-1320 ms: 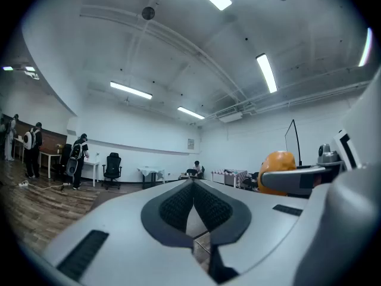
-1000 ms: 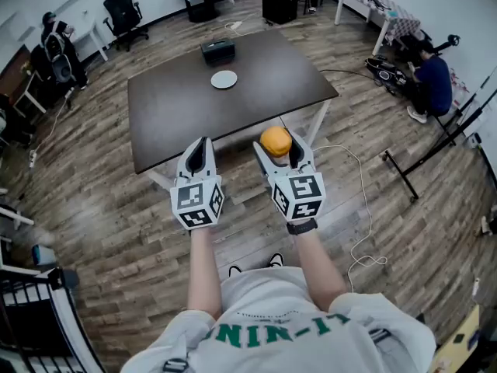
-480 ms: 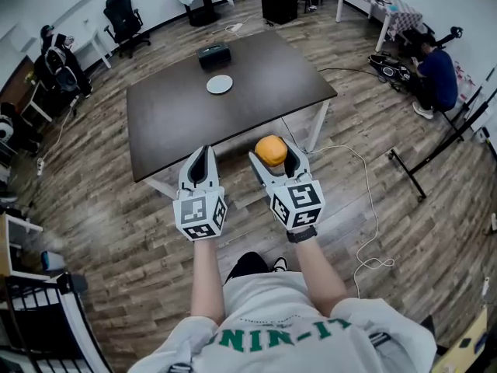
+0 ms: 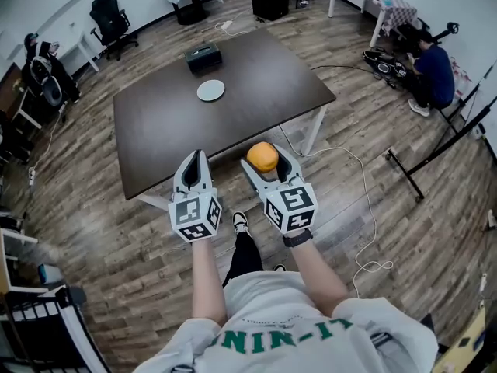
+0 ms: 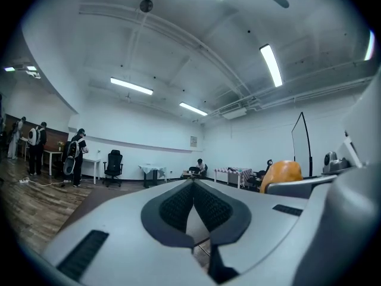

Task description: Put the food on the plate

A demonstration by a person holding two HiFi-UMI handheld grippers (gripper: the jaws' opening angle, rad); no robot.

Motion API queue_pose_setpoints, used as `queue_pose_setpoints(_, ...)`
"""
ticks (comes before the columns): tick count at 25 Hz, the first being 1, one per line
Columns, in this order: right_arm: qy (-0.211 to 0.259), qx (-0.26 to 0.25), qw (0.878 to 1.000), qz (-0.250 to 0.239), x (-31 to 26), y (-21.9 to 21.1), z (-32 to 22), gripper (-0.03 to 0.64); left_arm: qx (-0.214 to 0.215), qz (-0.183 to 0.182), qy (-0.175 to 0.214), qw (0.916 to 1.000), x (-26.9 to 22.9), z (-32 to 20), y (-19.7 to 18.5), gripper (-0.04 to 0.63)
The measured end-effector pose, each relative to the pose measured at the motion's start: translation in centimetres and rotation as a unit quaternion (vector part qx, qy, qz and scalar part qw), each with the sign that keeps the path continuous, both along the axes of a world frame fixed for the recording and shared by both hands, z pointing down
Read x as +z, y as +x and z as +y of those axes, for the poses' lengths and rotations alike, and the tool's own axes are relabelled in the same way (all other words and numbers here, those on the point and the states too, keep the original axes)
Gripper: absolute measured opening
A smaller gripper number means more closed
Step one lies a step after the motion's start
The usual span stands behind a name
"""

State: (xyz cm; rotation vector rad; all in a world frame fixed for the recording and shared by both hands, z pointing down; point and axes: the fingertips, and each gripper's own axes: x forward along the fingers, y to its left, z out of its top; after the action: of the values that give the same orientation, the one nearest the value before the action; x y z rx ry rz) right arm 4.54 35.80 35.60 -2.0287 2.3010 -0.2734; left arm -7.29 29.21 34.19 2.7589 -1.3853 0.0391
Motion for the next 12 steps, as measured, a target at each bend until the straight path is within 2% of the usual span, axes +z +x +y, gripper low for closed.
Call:
queue_pose_setpoints(10, -0.004, -0.009, 1.0, 0.012, -1.3, 0.8, -18.7, 0.325, -0.003, 0.012, 0.003, 0.9999, -1.0, -18.4, 0.7, 0.015)
queue_pose_setpoints(12, 0.01, -0.011, 1.0, 0.014, -2.2, 0.7, -22.3, 0.325, 0.0, 0.005, 0.005, 1.0, -1.2, -22.0, 0.9, 0.015)
